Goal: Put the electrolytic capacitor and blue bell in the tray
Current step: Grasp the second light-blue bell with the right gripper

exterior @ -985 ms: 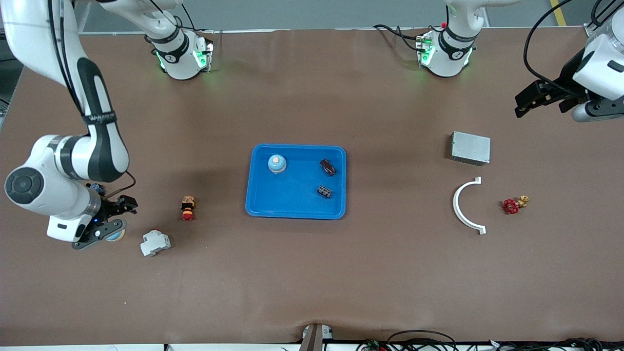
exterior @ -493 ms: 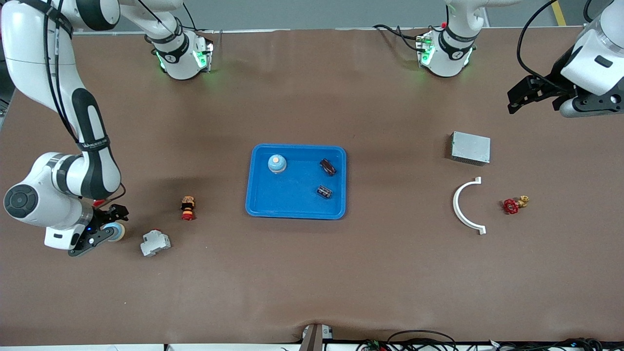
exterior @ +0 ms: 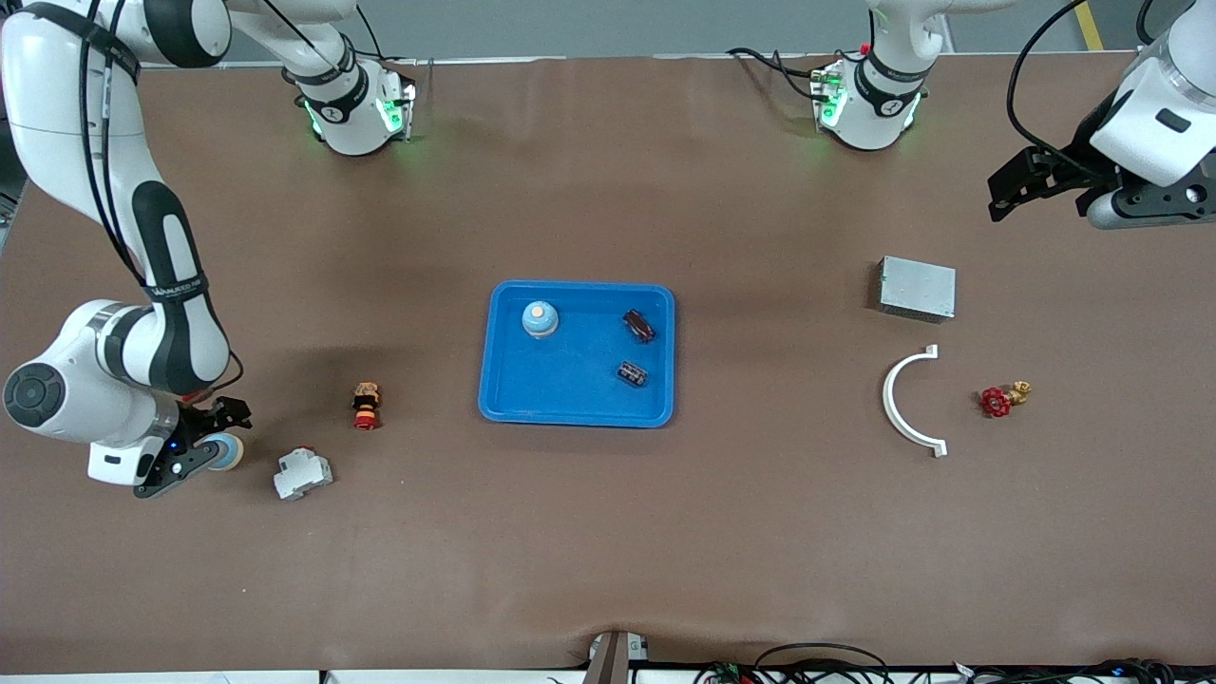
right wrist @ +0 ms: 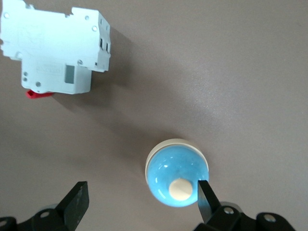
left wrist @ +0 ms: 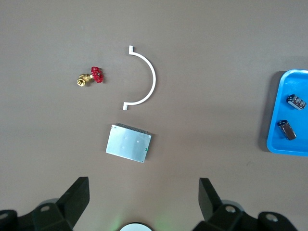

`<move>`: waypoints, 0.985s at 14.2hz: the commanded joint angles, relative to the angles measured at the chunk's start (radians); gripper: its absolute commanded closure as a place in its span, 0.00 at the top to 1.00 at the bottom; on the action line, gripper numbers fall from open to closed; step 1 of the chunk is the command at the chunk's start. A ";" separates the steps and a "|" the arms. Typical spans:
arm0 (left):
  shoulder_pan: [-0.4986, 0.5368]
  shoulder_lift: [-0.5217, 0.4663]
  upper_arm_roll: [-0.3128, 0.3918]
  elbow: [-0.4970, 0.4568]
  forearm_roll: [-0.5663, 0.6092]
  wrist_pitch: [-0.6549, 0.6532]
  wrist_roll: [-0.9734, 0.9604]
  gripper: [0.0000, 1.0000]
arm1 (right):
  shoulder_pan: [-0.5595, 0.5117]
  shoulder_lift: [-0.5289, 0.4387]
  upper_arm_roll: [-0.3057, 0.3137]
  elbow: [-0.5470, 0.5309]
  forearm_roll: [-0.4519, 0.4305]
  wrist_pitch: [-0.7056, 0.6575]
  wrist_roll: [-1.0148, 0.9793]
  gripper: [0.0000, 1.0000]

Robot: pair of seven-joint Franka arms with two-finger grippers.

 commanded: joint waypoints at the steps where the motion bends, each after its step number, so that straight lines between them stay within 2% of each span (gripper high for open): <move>1: 0.007 -0.022 0.001 -0.010 -0.015 -0.003 0.034 1.00 | -0.038 0.053 0.021 0.069 0.025 -0.010 -0.064 1.00; 8: 0.005 -0.009 0.001 0.013 -0.015 0.001 0.032 1.00 | -0.049 0.093 0.022 0.083 0.028 0.057 -0.096 1.00; 14: 0.007 -0.010 0.002 0.011 -0.016 -0.009 0.014 1.00 | -0.050 0.097 0.024 0.083 0.036 0.060 -0.096 1.00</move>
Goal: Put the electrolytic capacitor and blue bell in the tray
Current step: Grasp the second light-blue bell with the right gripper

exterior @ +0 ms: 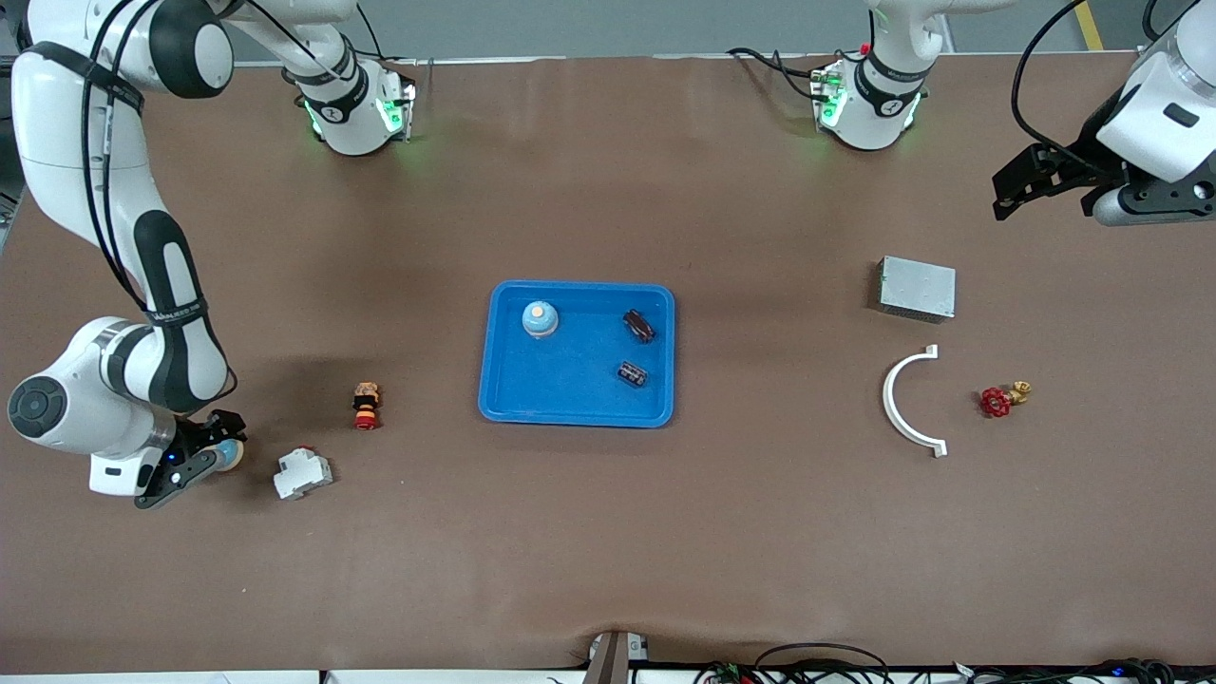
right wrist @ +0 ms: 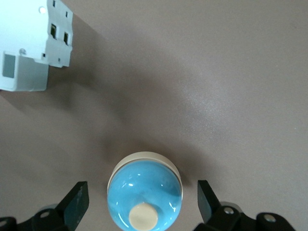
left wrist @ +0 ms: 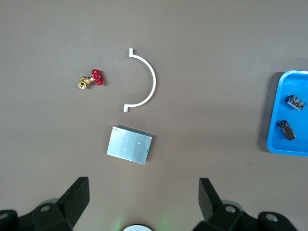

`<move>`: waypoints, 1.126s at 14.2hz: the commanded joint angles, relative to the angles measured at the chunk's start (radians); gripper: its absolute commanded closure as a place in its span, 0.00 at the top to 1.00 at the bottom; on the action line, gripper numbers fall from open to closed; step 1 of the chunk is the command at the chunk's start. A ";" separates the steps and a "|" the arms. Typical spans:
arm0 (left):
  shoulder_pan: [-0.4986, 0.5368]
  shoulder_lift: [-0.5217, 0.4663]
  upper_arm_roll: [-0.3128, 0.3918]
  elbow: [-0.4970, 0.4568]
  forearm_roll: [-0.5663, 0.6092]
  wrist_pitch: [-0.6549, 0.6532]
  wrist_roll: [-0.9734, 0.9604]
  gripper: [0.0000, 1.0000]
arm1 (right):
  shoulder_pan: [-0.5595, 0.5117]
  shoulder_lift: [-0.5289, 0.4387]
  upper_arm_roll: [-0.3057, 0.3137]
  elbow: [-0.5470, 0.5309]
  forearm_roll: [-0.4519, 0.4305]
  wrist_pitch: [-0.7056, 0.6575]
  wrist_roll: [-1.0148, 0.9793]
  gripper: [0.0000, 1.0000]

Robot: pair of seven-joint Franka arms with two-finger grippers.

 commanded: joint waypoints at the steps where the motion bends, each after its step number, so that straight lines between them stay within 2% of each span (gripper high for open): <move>1: 0.004 -0.003 -0.001 0.004 -0.013 -0.006 0.002 1.00 | -0.024 0.011 0.022 0.025 0.016 -0.003 -0.027 1.00; 3: 0.001 0.008 -0.003 0.005 -0.012 -0.003 0.002 1.00 | -0.030 0.013 0.022 0.025 0.016 -0.003 -0.033 1.00; 4: 0.001 0.010 -0.001 0.005 -0.010 -0.002 0.002 1.00 | -0.033 0.013 0.026 0.025 0.017 -0.003 -0.058 0.92; 5: 0.001 0.010 -0.003 0.005 -0.010 -0.002 0.002 1.00 | -0.041 0.013 0.033 0.025 0.017 -0.003 -0.094 0.64; 6: 0.001 0.010 -0.003 0.005 -0.009 0.000 0.002 1.00 | -0.044 0.011 0.034 0.025 0.017 -0.003 -0.109 0.22; 7: 0.001 0.010 -0.001 0.005 -0.009 0.001 0.002 1.00 | -0.043 0.011 0.036 0.023 0.044 -0.003 -0.105 0.00; 9: 0.002 0.010 -0.001 0.005 -0.004 0.000 0.009 1.00 | -0.043 0.013 0.034 0.023 0.091 -0.003 -0.114 0.00; 14: 0.007 0.022 0.000 0.007 -0.001 0.017 0.001 1.00 | -0.027 -0.004 0.036 0.023 0.094 -0.023 -0.082 0.00; 16: 0.007 0.023 -0.001 0.007 -0.001 0.032 0.001 1.00 | -0.001 -0.044 0.034 0.023 0.089 -0.127 0.014 0.00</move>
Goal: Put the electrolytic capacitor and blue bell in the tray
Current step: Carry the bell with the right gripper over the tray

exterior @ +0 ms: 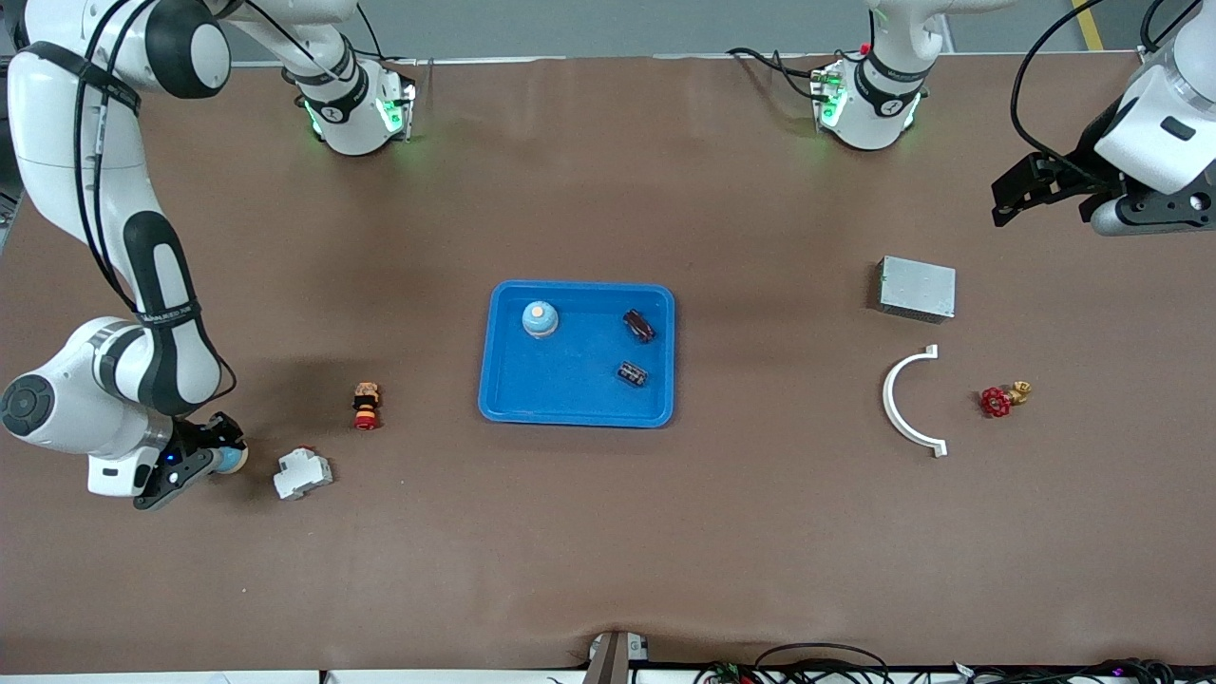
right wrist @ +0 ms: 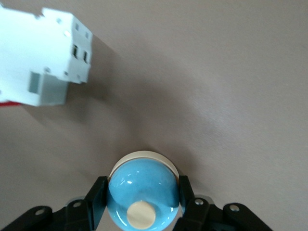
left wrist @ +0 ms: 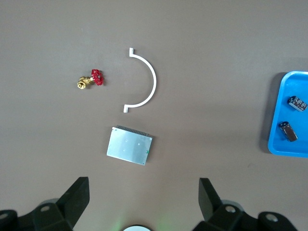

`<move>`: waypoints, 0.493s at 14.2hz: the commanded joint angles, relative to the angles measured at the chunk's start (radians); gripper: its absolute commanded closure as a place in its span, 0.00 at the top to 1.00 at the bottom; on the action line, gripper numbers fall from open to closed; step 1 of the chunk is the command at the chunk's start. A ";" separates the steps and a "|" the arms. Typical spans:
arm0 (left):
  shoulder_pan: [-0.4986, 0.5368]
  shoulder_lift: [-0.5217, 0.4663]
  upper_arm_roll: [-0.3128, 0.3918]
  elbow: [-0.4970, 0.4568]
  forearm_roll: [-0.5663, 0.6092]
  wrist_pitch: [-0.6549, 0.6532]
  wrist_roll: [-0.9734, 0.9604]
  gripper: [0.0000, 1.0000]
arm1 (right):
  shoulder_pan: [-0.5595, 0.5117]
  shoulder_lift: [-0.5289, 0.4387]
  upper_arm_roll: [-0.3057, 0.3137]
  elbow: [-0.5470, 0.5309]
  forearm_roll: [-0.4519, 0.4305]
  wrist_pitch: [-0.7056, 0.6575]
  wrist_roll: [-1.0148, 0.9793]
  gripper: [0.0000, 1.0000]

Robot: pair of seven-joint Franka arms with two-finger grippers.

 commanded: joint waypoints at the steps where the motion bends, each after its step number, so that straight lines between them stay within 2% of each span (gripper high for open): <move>1: 0.005 0.013 -0.003 0.008 -0.001 0.024 0.001 1.00 | 0.027 -0.063 0.010 0.007 0.017 -0.143 0.105 0.00; 7: -0.001 0.018 -0.005 0.008 0.002 0.028 0.001 1.00 | 0.145 -0.197 0.006 -0.006 -0.003 -0.375 0.473 0.00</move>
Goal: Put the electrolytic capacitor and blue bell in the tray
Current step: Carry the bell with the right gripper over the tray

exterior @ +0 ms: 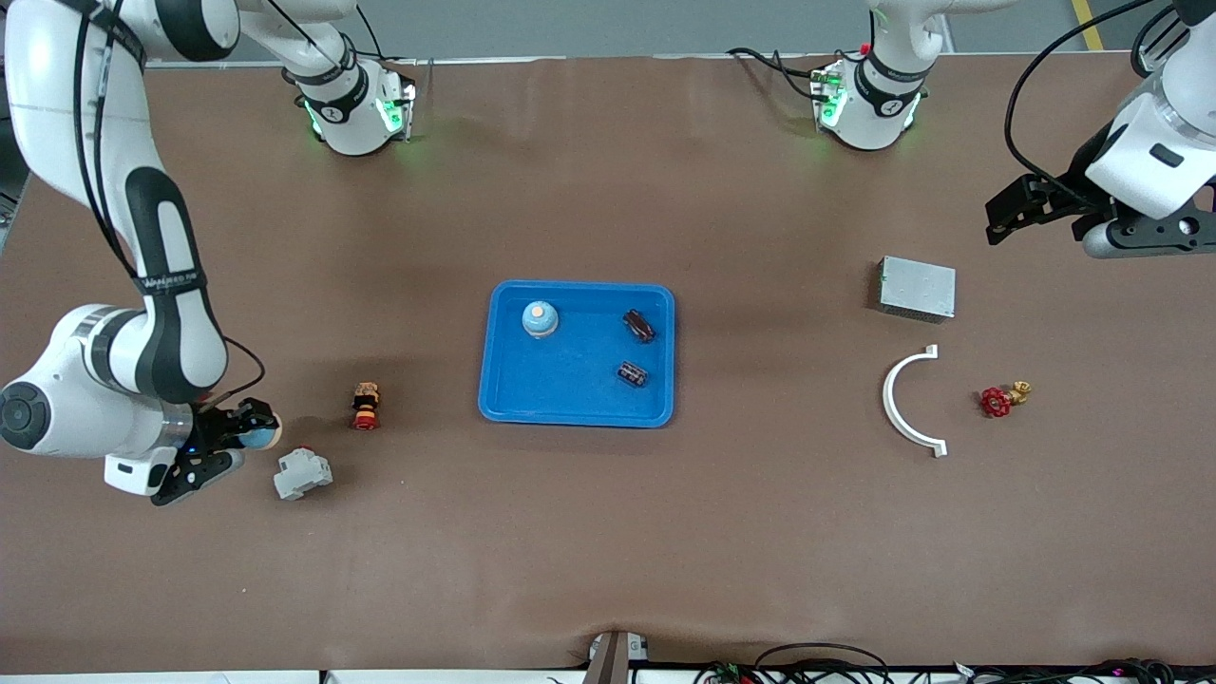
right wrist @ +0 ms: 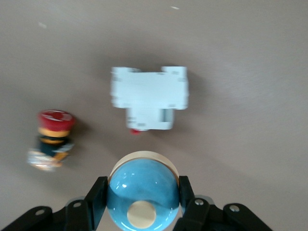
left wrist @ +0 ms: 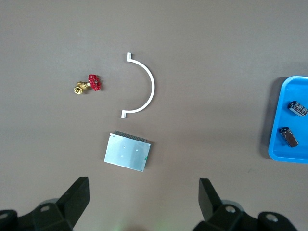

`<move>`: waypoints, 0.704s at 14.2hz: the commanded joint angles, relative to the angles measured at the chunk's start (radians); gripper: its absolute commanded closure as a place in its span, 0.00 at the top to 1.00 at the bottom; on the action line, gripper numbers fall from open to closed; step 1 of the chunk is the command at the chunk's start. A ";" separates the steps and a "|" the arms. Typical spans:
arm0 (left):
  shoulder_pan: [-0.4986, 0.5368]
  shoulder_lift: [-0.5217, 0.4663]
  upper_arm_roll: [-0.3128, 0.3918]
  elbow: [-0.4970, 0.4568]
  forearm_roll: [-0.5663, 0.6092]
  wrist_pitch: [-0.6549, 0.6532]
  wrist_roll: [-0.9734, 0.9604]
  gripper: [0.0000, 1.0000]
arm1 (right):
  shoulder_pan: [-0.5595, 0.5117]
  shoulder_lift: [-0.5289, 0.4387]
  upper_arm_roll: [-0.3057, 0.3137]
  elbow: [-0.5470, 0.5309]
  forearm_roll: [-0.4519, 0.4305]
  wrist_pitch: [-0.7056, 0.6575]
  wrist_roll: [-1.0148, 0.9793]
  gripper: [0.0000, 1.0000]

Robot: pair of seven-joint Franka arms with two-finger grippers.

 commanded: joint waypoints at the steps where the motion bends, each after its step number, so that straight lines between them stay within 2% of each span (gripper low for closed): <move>1: 0.000 -0.013 -0.003 0.007 0.002 -0.001 0.002 1.00 | 0.043 -0.059 -0.004 -0.031 -0.003 -0.066 0.163 0.00; 7: 0.011 -0.005 0.001 0.009 0.002 0.008 0.002 1.00 | 0.152 -0.182 -0.001 -0.129 -0.001 -0.078 0.546 0.00; 10: 0.009 0.004 0.003 0.007 0.011 0.012 0.001 1.00 | 0.253 -0.265 0.001 -0.231 0.000 0.003 0.767 0.00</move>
